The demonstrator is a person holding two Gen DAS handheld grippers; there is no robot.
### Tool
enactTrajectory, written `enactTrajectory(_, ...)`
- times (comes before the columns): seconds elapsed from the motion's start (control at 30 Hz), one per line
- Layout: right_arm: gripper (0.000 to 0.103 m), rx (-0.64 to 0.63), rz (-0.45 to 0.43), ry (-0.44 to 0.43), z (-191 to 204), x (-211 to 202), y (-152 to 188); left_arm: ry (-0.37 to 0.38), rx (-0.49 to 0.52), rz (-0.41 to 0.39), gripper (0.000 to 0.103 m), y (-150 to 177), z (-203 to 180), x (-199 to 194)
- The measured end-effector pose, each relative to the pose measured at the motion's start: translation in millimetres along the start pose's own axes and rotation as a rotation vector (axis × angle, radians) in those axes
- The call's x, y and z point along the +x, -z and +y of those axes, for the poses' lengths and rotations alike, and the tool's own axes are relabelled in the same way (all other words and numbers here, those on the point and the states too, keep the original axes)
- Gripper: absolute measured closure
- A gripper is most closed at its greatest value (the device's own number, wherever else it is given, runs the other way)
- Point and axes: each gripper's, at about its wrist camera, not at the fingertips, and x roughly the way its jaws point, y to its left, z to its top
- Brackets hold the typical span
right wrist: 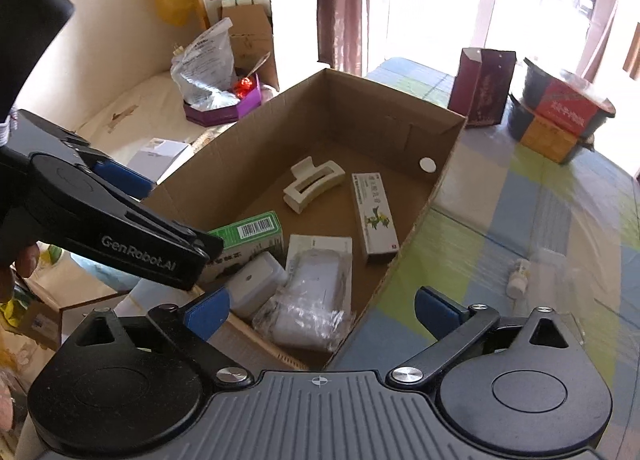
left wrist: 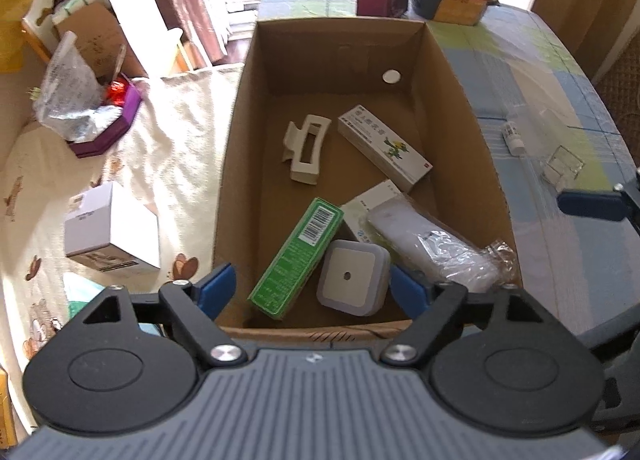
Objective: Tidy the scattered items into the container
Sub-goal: 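Lower the plug and remote into the box and open both tools, then withdraw both tools from the box back toward the pill bottle and wire rack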
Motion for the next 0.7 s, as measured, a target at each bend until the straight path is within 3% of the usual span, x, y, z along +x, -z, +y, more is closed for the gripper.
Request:
enactTrajectory(0.4, 0.000, 0.041, 0.027, 0.035, 4, -25, 20, -0.095, -0.018, -0.036, 0.017, 27, -14, -31)
enactTrajectory(0.7, 0.000, 0.030, 0.013, 0.054, 7, -47, 34, -0.106, -0.004, -0.070, 0.017, 47, -29, -53)
